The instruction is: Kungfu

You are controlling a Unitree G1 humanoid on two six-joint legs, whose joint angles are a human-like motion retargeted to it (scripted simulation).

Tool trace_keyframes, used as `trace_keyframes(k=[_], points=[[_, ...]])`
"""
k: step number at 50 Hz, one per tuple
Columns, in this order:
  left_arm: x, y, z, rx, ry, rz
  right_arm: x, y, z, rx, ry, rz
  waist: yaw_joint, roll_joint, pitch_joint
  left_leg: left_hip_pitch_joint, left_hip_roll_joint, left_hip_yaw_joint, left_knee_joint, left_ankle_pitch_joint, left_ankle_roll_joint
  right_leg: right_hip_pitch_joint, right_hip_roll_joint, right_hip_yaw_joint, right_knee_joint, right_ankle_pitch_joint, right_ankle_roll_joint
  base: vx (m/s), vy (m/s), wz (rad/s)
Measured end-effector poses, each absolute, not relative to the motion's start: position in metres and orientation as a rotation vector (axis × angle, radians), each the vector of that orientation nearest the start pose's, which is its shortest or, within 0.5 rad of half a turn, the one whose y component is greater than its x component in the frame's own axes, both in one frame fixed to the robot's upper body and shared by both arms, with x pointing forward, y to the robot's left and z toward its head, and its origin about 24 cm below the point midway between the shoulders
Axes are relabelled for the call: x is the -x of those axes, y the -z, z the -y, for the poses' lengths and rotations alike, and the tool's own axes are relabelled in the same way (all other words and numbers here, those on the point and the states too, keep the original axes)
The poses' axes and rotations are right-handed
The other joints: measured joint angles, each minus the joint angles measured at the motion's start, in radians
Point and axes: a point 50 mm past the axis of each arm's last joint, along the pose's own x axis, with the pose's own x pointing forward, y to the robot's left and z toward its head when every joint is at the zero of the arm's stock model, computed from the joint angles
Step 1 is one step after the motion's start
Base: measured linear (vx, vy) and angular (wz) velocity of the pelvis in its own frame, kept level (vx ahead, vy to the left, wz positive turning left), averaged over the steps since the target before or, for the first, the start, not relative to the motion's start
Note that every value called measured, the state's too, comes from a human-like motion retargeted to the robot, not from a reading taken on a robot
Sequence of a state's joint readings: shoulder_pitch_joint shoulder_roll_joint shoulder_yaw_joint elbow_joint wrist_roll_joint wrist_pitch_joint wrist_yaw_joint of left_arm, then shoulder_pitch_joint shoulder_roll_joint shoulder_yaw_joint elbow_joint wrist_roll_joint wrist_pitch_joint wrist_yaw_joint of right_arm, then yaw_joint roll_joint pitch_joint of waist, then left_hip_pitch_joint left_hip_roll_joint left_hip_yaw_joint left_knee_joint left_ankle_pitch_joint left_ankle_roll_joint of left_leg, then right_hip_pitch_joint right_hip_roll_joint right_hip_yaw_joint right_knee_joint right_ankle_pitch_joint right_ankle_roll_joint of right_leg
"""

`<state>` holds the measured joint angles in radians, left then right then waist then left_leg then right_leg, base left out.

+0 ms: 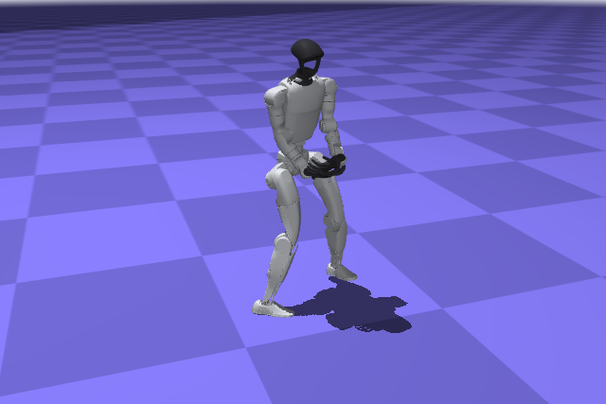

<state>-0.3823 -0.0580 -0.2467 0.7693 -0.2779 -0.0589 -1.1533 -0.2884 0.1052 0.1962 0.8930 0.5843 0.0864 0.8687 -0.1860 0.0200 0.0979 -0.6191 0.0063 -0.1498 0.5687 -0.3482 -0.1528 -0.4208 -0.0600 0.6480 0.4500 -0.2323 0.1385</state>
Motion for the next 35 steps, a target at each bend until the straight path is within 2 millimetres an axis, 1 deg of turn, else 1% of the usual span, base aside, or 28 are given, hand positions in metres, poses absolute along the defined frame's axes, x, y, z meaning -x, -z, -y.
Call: trace_keyframes(k=[2, 3, 5, 7, 10, 12, 13, 15, 17, 18, 20, 22, 23, 25, 27, 29, 30, 31, 33, 35], points=[[-0.25, 0.011, -0.022, 0.429, 1.422, -0.29, -0.231, 0.06, 0.038, -0.709, -0.9, -0.493, 0.021, -0.02, 0.023, -0.021, 0.021, 0.1, 0.041, -0.029, 0.035, -0.039, -0.048, -0.058, -0.016, 0.041, 0.026, 0.08, 0.54, -1.32], [-0.248, 0.013, -0.022, 0.459, 1.42, -0.3, -0.229, 0.065, 0.044, -0.668, -0.867, -0.499, 0.037, -0.036, 0.017, -0.02, 0.021, 0.138, 0.055, -0.043, 0.049, -0.054, -0.077, -0.083, -0.033, 0.063, 0.039, 0.36, 0.49, -1.4], [-0.249, 0.015, -0.029, 0.494, 1.404, -0.32, -0.225, 0.073, 0.057, -0.567, -0.803, -0.488, 0.079, -0.077, -0.02, -0.039, -0.008, 0.189, 0.088, -0.067, 0.072, -0.087, -0.119, -0.067, -0.066, 0.118, 0.076, 0.42, 0.38, -1.32], [-0.261, 0.01, -0.044, 0.485, 1.368, -0.324, -0.225, 0.072, 0.067, -0.441, -0.805, -0.425, 0.09, -0.097, -0.034, -0.034, -0.024, 0.213, 0.099, -0.075, 0.092, -0.078, -0.148, -0.083, -0.106, 0.181, 0.105, 0.31, 0.41, -0.7], [-0.286, -0.005, -0.07, 0.48, 1.266, -0.325, -0.232, 0.055, 0.077, -0.198, -0.927, -0.266, 0.072, -0.094, -0.053, 0.001, -0.03, 0.205, 0.091, -0.088, 0.107, -0.037, -0.175, -0.174, -0.152, 0.272, 0.119, 0.37, 0.38, -0.18], [-0.299, -0.01, -0.09, 0.501, 1.156, -0.354, -0.235, 0.038, 0.077, -0.058, -1.044, -0.142, 0.07, -0.107, -0.077, 0.037, -0.036, 0.216, 0.071, -0.084, 0.124, -0.009, -0.184, -0.229, -0.164, 0.356, 0.114, 0.46, 0.34, -0.44], [-0.305, -0.011, -0.1, 0.51, 1.097, -0.373, -0.238, 0.027, 0.076, -0.002, -1.099, -0.072, 0.075, -0.117, -0.088, 0.06, -0.036, 0.226, 0.053, -0.078, 0.133, -0.002, -0.189, -0.269, -0.163, 0.413, 0.114, 0.43, 0.34, -0.76], [-0.315, -0.014, -0.123, 0.496, 0.992, -0.392, -0.249, -0.002, 0.074, 0.077, -1.19, 0.079, 0.098, -0.124, -0.106, 0.117, -0.005, 0.236, 0.011, -0.068, 0.14, -0.007, -0.172, -0.418, -0.143, 0.554, 0.123, 0.37, 0.19, -1.09], [-0.317, -0.009, -0.143, 0.431, 0.898, -0.43, -0.268, -0.049, 0.079, 0.11, -1.257, 0.253, 0.118, -0.124, -0.124, 0.178, 0.034, 0.278, -0.054, -0.05, 0.156, -0.047, -0.174, -0.662, -0.102, 0.678, 0.123, 0.24, 0.24, -1.35], [-0.316, -0.004, -0.15, 0.405, 0.854, -0.455, -0.278, -0.078, 0.085, 0.115, -1.282, 0.334, 0.116, -0.125, -0.136, 0.213, 0.03, 0.313, -0.103, -0.031, 0.176, -0.07, -0.201, -0.776, -0.071, 0.708, 0.123, 0.17, 0.54, -1.2], [-0.305, 0.013, -0.157, 0.388, 0.798, -0.509, -0.294, -0.139, 0.093, 0.13, -1.302, 0.503, 0.112, -0.127, -0.167, 0.296, 0.013, 0.382, -0.213, 0.01, 0.209, -0.124, -0.233, -0.925, 0.051, 0.684, 0.123, 0.21, 0.5, -1.08], [-0.285, 0.036, -0.153, 0.387, 0.813, -0.596, -0.307, -0.21, 0.105, 0.17, -1.238, 0.712, 0.107, -0.11, -0.198, 0.348, 0.024, 0.42, -0.304, 0.05, 0.221, -0.205, -0.205, -1.006, 0.251, 0.56, 0.123, 0.13, 0.28, -0.82], [-0.272, 0.048, -0.148, 0.392, 0.846, -0.654, -0.31, -0.245, 0.113, 0.191, -1.181, 0.821, 0.105, -0.095, -0.209, 0.366, 0.038, 0.43, -0.337, 0.067, 0.224, -0.249, -0.162, -1.013, 0.351, 0.493, 0.123, 0.09, 0.16, -0.35], [-0.242, 0.072, -0.133, 0.406, 0.936, -0.786, -0.308, -0.312, 0.131, 0.227, -1.049, 1.025, 0.091, -0.07, -0.226, 0.393, 0.062, 0.438, -0.385, 0.094, 0.226, -0.336, -0.092, -1.025, 0.555, 0.352, 0.123, 0.14, 0.0, 0.25], [-0.208, 0.093, -0.12, 0.444, 1.038, -0.931, -0.299, -0.364, 0.151, 0.239, -0.922, 1.16, 0.063, -0.063, -0.248, 0.394, 0.076, 0.431, -0.413, 0.118, 0.225, -0.409, -0.071, -1.064, 0.738, 0.242, 0.123, 0.22, -0.16, 0.84], [-0.173, 0.108, -0.11, 0.51, 1.141, -1.073, -0.283, -0.406, 0.171, 0.248, -0.823, 1.267, 0.026, -0.056, -0.272, 0.385, 0.08, 0.41, -0.436, 0.14, 0.225, -0.462, -0.088, -1.108, 0.896, 0.15, 0.123, 0.25, -0.1, 1.19], [-0.157, 0.113, -0.105, 0.55, 1.19, -1.134, -0.273, -0.424, 0.181, 0.265, -0.776, 1.317, 0.007, -0.05, -0.279, 0.38, 0.078, 0.386, -0.446, 0.15, 0.226, -0.482, -0.1, -1.127, 0.966, 0.113, 0.123, 0.22, -0.04, 1.25], [-0.146, 0.116, -0.102, 0.586, 1.216, -1.175, -0.265, -0.437, 0.188, 0.3, -0.722, 1.351, -0.006, -0.043, -0.282, 0.374, 0.081, 0.36, -0.45, 0.157, 0.227, -0.497, -0.105, -1.143, 1.016, 0.092, 0.123, 0.18, -0.01, 1.18], [-0.132, 0.12, -0.097, 0.645, 1.236, -1.224, -0.247, -0.461, 0.199, 0.375, -0.621, 1.426, -0.027, -0.031, -0.284, 0.364, 0.081, 0.317, -0.453, 0.165, 0.236, -0.528, -0.104, -1.161, 1.096, 0.048, 0.123, 0.13, 0.02, 0.96], [-0.127, 0.122, -0.095, 0.671, 1.221, -1.229, -0.23, -0.477, 0.205, 0.456, -0.532, 1.51, -0.038, -0.022, -0.286, 0.358, 0.081, 0.289, -0.45, 0.164, 0.252, -0.561, -0.079, -1.156, 1.14, 0.015, 0.123, 0.12, 0.0, 0.64]])
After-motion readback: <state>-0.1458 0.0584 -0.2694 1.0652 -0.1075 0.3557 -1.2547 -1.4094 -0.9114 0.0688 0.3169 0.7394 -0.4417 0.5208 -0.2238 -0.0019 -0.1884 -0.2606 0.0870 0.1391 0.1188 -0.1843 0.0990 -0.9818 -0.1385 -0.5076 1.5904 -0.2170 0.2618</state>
